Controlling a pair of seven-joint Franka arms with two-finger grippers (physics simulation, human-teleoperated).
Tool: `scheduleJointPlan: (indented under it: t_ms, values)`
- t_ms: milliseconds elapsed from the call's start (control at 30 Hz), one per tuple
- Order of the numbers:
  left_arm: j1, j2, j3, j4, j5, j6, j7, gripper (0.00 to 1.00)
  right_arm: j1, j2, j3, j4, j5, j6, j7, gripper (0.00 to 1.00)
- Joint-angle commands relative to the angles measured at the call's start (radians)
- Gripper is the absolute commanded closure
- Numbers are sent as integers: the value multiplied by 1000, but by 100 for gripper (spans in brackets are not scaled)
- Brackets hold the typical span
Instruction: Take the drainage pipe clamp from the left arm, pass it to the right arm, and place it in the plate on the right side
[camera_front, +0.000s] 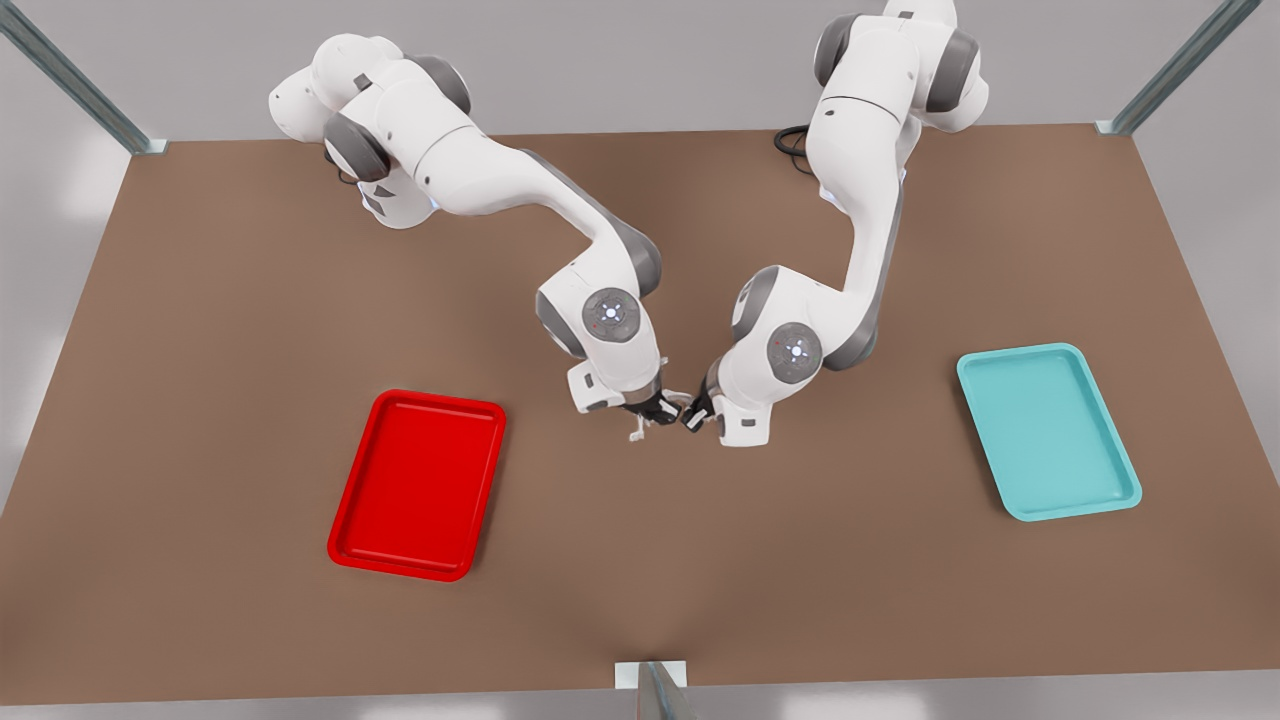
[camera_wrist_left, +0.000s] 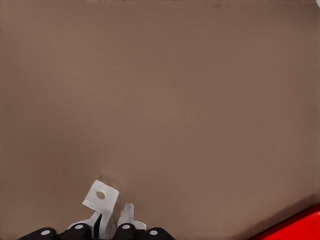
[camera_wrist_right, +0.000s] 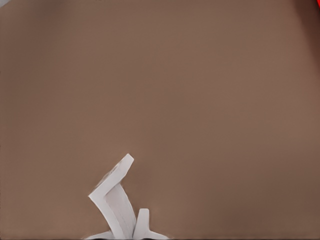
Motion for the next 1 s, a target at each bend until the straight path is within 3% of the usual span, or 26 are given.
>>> scheduleJointPlan:
  t_ms: [0, 267, 367, 400, 467, 567, 600, 633, 667, 700, 933, 967]
  values:
    - [1, -1, 0, 5, 1, -1, -44, 0, 0, -1, 4, 2, -3, 9, 108, 79]
    - [5, -32, 62, 76, 4, -165, -42, 0, -24, -8, 2, -20, -1, -1, 22, 79]
    - [45, -55, 128, 106, 7, -268, -24, 0, -112, -134, 5, -239, 0, -4, -135, 79]
    - [85, -69, 145, 114, 76, -364, 154, 0, -161, -188, 7, -337, 0, 6, -208, 79]
    - [168, -81, 265, 114, 92, -404, 575, 0, -248, -247, 25, -438, 0, 14, -319, 79]
    - [279, -124, 362, 114, 154, -430, 1154, 0, -406, -337, 27, -658, 0, 103, -556, 79]
    - [294, -168, 318, 112, 217, -435, 1156, 0, -439, -340, 27, -679, 0, 112, -609, 79]
    - [540, -271, -75, 105, 473, -423, 1130, 0, -500, -343, 27, -724, 2, 161, -717, 79]
    - [667, -369, -254, 22, 543, -348, 1134, 0, -558, -330, 34, -752, 2, 212, -810, 79]
    - [665, -442, -256, -92, 537, -249, 1134, 0, -598, -309, 33, -752, 2, 238, -877, 79]
    - [642, -342, -270, -36, 541, -285, 1130, 0, -653, -206, 33, -745, 2, 336, -962, 79]
    - [642, -340, -271, -36, 541, -283, 1131, 0, -655, -206, 33, -744, -3, 333, -974, 17]
